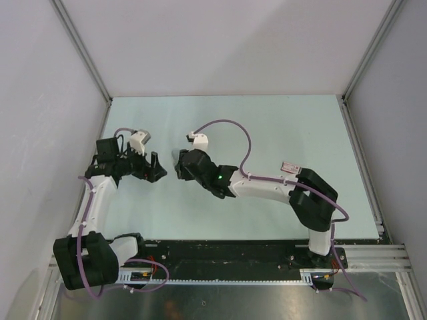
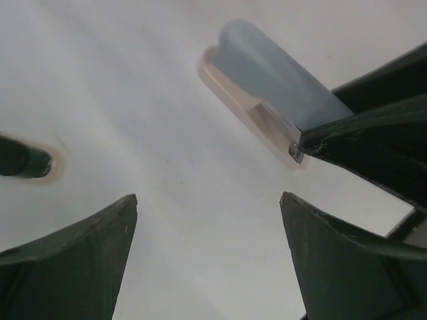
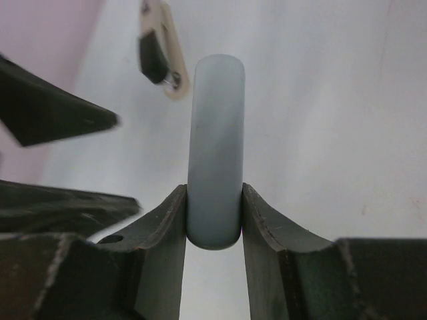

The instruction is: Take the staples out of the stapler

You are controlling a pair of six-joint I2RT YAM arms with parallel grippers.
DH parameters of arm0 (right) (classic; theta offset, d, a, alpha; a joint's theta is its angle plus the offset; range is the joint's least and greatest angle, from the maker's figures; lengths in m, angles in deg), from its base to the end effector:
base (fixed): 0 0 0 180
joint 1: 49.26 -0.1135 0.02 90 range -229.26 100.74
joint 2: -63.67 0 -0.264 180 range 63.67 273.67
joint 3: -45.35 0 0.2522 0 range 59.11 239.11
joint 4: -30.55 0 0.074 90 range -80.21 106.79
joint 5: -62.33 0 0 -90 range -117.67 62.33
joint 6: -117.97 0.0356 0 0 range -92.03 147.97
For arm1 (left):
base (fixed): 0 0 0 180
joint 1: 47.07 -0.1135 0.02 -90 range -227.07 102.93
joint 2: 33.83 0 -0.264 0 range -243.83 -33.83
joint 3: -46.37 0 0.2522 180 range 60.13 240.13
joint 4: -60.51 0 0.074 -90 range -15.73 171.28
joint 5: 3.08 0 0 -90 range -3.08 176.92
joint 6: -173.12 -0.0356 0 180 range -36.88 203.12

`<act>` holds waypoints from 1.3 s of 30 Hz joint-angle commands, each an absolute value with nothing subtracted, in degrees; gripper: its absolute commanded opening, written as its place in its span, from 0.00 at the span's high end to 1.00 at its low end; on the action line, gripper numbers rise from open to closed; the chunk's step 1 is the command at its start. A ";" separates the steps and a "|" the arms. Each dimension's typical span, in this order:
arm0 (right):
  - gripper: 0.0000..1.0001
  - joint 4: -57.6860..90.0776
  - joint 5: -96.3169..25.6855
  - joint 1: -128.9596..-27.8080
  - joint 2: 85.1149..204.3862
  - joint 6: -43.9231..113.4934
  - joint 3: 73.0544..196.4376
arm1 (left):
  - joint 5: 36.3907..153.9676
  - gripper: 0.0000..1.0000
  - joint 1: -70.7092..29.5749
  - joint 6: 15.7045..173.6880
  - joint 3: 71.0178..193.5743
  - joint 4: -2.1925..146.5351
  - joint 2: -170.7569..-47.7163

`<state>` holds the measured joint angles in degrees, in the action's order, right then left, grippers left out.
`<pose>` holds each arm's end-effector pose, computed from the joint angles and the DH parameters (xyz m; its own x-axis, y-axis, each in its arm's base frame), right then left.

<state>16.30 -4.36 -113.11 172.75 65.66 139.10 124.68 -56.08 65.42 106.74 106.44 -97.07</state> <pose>0.2076 0.3908 0.2437 -0.5834 0.0857 -0.8076 -0.3993 0.8357 0.3771 0.2210 0.0130 0.2597 -0.6245 0.1443 -0.7676 0.4875 0.8399 -0.2387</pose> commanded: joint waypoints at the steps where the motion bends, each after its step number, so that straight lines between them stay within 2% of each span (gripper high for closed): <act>1: 1.00 26.05 -4.19 -113.45 166.92 71.22 137.04 | 139.23 0.04 -55.50 55.38 106.21 108.11 -97.76; 4: 1.00 27.64 -4.66 -113.30 165.73 73.49 136.10 | 140.62 0.01 -54.26 54.45 105.95 108.15 -98.60; 12: 1.00 30.69 -7.83 -113.20 165.33 77.52 134.53 | 140.62 0.00 -53.33 53.13 106.07 108.19 -99.29; 21: 1.00 35.85 -12.18 -113.17 163.81 82.25 130.92 | 140.08 0.07 -53.18 51.31 106.02 108.16 -100.10; 26: 1.00 36.97 -12.28 -113.28 162.77 82.66 129.86 | 139.76 0.26 -53.05 50.13 105.92 108.19 -100.23; 33: 1.00 39.14 -12.16 -113.32 161.83 83.10 128.41 | 140.78 0.34 -52.78 49.47 104.63 108.16 -99.06; 35: 1.00 39.63 -12.28 -113.26 161.84 83.08 128.31 | 140.77 0.39 -52.54 49.28 104.43 108.12 -98.76; 37: 1.00 39.97 -12.58 -113.31 161.84 82.90 128.31 | 140.55 0.51 -52.39 48.88 104.23 108.18 -98.58; 39: 1.00 40.01 -12.76 -113.28 161.73 82.62 128.29 | 139.99 0.72 -52.24 48.54 104.13 108.20 -98.60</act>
<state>33.06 -11.62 -112.94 166.19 81.42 127.38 141.22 -52.30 54.36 104.88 109.67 -99.57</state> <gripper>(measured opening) 0.383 0.430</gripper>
